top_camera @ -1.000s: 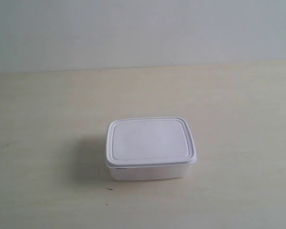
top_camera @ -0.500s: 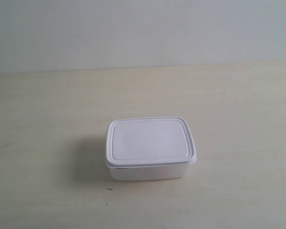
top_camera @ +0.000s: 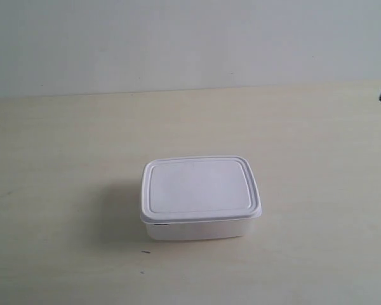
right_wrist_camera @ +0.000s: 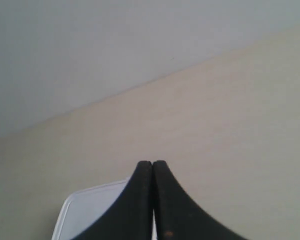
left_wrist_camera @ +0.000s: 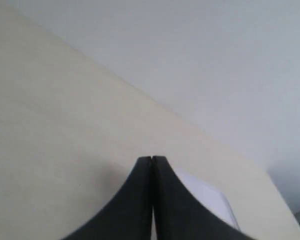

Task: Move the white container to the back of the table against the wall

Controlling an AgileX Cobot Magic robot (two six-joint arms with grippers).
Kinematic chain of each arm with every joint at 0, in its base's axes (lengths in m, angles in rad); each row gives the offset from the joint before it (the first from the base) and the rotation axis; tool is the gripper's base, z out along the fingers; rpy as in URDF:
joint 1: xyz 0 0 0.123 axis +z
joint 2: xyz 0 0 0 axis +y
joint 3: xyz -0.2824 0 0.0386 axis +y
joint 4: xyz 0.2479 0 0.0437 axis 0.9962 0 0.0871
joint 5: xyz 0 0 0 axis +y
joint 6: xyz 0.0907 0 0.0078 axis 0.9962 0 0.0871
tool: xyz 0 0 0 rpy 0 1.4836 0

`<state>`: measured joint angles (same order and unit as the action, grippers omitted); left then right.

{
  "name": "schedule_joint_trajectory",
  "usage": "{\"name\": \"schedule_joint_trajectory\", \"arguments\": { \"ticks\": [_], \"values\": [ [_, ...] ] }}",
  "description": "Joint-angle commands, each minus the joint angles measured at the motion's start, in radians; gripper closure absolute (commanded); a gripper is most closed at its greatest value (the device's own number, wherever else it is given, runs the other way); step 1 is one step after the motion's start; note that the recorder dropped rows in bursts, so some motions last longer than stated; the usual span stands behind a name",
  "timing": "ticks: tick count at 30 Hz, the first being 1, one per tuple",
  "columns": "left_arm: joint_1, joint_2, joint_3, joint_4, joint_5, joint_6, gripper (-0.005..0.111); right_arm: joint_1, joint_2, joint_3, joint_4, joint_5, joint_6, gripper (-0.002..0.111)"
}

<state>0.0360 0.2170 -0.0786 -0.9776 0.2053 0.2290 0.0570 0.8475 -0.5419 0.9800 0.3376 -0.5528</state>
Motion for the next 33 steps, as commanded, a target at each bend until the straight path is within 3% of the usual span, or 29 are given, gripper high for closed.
{"name": "schedule_joint_trajectory", "arguments": {
  "ticks": [1, 5, 10, 14, 17, 21, 27, 31, 33],
  "values": [
    [0.002, 0.242, -0.151, 0.12, 0.084, -0.002, 0.107, 0.001, 0.204, -0.196, -0.2, 0.18, 0.151, 0.108],
    [0.002, 0.534, -0.39, 0.329, 0.268, -0.002, 0.107, 0.001, 0.341, -0.374, -0.381, 0.342, 0.254, 0.108],
    [0.002, 0.794, -0.662, 0.442, 0.45, 0.022, 0.107, 0.001, 0.388, -0.494, -0.355, 0.424, 0.231, 0.108],
    [-0.018, 0.874, -0.773, 0.434, 0.514, 0.06, 0.107, 0.001, 0.386, -0.515, -0.315, 0.441, 0.214, 0.108],
    [-0.073, 0.886, -0.794, 0.434, 0.517, 0.06, 0.107, 0.001, 0.397, -0.533, -0.302, 0.51, 0.214, 0.108],
    [-0.256, 0.914, -0.794, 0.419, 0.52, 0.025, 0.107, 0.066, 0.474, -0.595, -0.309, 0.658, 0.266, 0.108],
    [-0.603, 1.033, -0.774, 0.419, 0.401, -0.112, 0.107, 0.317, 0.609, -0.544, -0.347, 0.759, 0.318, 0.108],
    [-0.737, 1.068, -0.681, 0.415, 0.287, -0.197, 0.107, 0.332, 0.611, -0.378, -0.343, 0.712, 0.309, 0.108],
    [-0.773, 1.098, -0.64, 0.415, 0.214, -0.229, 0.107, 0.332, 0.613, -0.302, -0.331, 0.653, 0.285, 0.108]
  ]
}}
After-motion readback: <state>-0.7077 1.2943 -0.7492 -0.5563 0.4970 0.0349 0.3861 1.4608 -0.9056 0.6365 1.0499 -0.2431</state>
